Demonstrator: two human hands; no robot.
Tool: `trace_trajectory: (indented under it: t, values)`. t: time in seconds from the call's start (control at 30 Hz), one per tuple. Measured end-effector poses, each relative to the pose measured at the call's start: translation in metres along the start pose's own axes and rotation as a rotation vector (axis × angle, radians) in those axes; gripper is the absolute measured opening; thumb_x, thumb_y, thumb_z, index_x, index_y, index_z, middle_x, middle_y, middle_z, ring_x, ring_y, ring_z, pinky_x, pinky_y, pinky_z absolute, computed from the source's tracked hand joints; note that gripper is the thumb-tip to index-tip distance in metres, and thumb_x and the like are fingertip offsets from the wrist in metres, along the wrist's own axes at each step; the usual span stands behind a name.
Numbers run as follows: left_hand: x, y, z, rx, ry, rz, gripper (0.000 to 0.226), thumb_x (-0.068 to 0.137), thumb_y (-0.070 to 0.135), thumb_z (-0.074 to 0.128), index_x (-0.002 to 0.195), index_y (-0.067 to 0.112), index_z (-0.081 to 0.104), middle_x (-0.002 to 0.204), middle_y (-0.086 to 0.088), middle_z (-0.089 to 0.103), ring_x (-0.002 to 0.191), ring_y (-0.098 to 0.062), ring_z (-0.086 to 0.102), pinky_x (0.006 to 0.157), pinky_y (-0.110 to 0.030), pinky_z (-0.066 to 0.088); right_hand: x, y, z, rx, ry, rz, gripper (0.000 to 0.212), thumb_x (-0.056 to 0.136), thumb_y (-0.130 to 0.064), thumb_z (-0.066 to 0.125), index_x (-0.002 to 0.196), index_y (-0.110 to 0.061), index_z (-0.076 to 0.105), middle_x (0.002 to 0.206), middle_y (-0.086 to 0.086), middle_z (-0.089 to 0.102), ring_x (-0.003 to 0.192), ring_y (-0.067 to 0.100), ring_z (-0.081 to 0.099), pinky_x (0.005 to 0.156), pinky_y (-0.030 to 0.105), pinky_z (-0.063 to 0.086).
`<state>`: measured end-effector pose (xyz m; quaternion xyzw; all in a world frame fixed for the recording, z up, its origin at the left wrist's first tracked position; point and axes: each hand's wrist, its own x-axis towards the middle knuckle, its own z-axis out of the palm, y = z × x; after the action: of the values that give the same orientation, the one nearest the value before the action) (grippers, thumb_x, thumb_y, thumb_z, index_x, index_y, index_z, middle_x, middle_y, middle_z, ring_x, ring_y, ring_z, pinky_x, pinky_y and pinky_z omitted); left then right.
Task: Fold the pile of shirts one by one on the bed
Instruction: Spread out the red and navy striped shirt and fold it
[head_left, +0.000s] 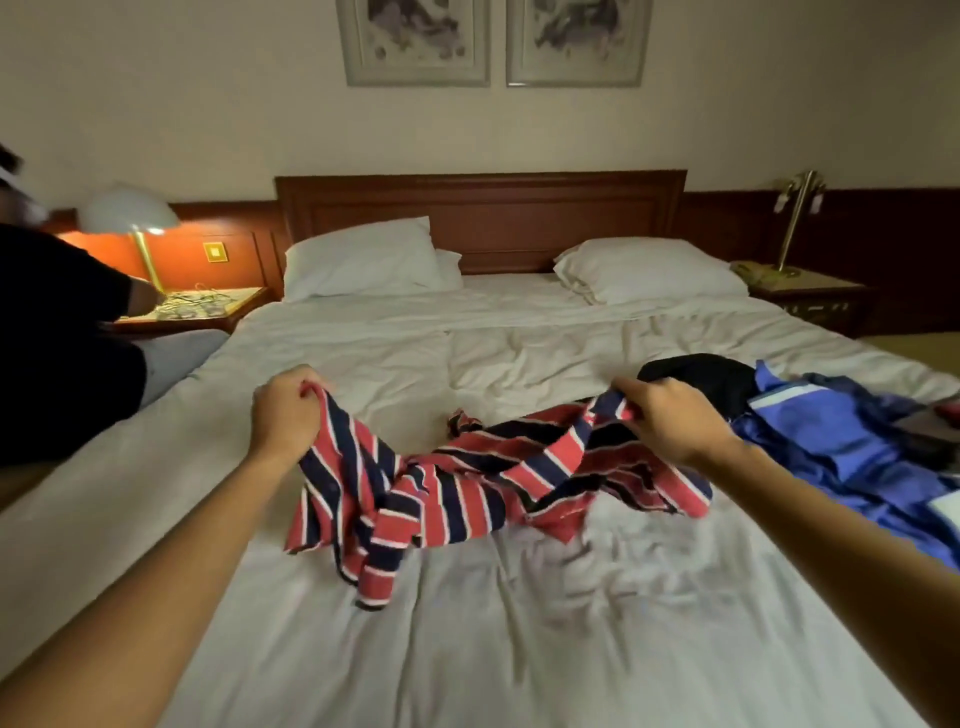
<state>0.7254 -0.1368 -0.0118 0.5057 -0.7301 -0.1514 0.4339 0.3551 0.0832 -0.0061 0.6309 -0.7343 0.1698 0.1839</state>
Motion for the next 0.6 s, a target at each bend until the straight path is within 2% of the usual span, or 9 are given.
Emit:
trace_trajectory:
  t: [0.07, 0.13, 0.23, 0.3, 0.33, 0.4, 0.43, 0.5, 0.6]
  values:
    - [0.018, 0.003, -0.023, 0.155, 0.014, -0.117, 0.034, 0.091, -0.001, 0.047, 0.102, 0.021, 0.071, 0.121, -0.010, 0.067, 0.115, -0.034, 0.058, 0.102, -0.047, 0.044, 0.018, -0.012, -0.029, 0.012, 0.081, 0.061, 0.011, 0.085, -0.016, 0.058, 0.095, -0.021, 0.061, 0.078, 0.014, 0.066, 0.075, 0.040, 0.061, 0.055, 0.038, 0.037]
    - [0.008, 0.024, -0.027, 0.245, -0.095, -0.081, 0.036, 0.094, 0.009, 0.055, 0.124, 0.026, 0.062, 0.137, -0.008, 0.055, 0.127, -0.033, 0.050, 0.108, -0.048, 0.037, 0.035, -0.034, -0.056, 0.039, 0.117, 0.101, 0.008, 0.085, -0.020, 0.058, 0.078, -0.020, 0.055, 0.069, 0.011, 0.058, 0.073, 0.039, 0.059, 0.055, 0.038, 0.038]
    - [-0.049, 0.077, -0.005, -0.256, -0.489, 0.113, 0.051, 0.091, 0.028, 0.069, 0.137, 0.034, 0.049, 0.138, 0.004, 0.055, 0.127, -0.014, 0.053, 0.102, -0.023, 0.039, 0.055, -0.079, -0.089, -0.018, 0.095, 0.057, 0.015, 0.082, -0.027, 0.060, 0.071, -0.019, 0.053, 0.068, 0.008, 0.056, 0.076, 0.036, 0.061, 0.058, 0.031, 0.036]
    - [-0.088, 0.104, 0.012, -0.409, -0.679, 0.168, 0.058, 0.077, 0.050, 0.079, 0.125, 0.049, 0.048, 0.119, 0.019, 0.067, 0.108, 0.001, 0.063, 0.085, -0.009, 0.047, 0.063, -0.107, -0.105, -0.074, 0.070, 0.006, 0.013, 0.080, -0.029, 0.062, 0.073, -0.020, 0.057, 0.080, 0.013, 0.065, 0.080, 0.037, 0.063, 0.061, 0.032, 0.040]
    - [-0.099, 0.110, 0.020, -0.399, -0.665, 0.220, 0.055, 0.072, 0.052, 0.080, 0.118, 0.051, 0.049, 0.110, 0.022, 0.069, 0.099, 0.004, 0.065, 0.077, -0.009, 0.050, 0.065, -0.117, -0.113, -0.112, 0.066, -0.020, 0.014, 0.081, -0.032, 0.063, 0.077, -0.018, 0.061, 0.085, 0.014, 0.066, 0.081, 0.038, 0.064, 0.062, 0.033, 0.042]
    - [-0.102, 0.113, 0.024, -0.266, -0.426, 0.318, 0.041, 0.078, 0.032, 0.076, 0.108, 0.043, 0.051, 0.103, 0.015, 0.067, 0.092, -0.005, 0.066, 0.076, -0.023, 0.055, 0.064, -0.126, -0.128, -0.170, 0.042, -0.100, 0.026, 0.083, -0.041, 0.066, 0.084, -0.015, 0.064, 0.088, 0.012, 0.065, 0.083, 0.036, 0.064, 0.064, 0.036, 0.048]
    - [-0.097, 0.111, 0.019, -0.189, -0.282, 0.354, 0.036, 0.081, 0.020, 0.072, 0.107, 0.036, 0.052, 0.103, 0.012, 0.065, 0.091, -0.011, 0.065, 0.077, -0.029, 0.055, 0.061, -0.124, -0.136, -0.180, -0.005, -0.159, 0.036, 0.082, -0.050, 0.067, 0.087, -0.015, 0.065, 0.087, 0.010, 0.065, 0.082, 0.032, 0.063, 0.066, 0.038, 0.051]
    - [-0.081, 0.098, 0.000, -0.170, -0.133, 0.382, 0.031, 0.084, 0.005, 0.069, 0.100, 0.028, 0.057, 0.099, 0.008, 0.064, 0.087, -0.012, 0.063, 0.077, -0.029, 0.052, 0.051, -0.112, -0.148, -0.190, -0.166, -0.256, 0.058, 0.076, -0.074, 0.062, 0.089, -0.017, 0.065, 0.083, 0.002, 0.065, 0.078, 0.022, 0.059, 0.066, 0.035, 0.050]
    - [-0.061, 0.081, -0.039, -0.221, -0.321, 0.428, 0.025, 0.088, 0.010, 0.072, 0.091, 0.033, 0.063, 0.092, 0.011, 0.067, 0.088, -0.002, 0.063, 0.080, -0.022, 0.048, 0.027, -0.089, -0.150, -0.137, -0.269, -0.281, 0.063, 0.076, -0.085, 0.050, 0.079, -0.023, 0.059, 0.070, -0.006, 0.059, 0.064, 0.006, 0.051, 0.058, 0.029, 0.037]
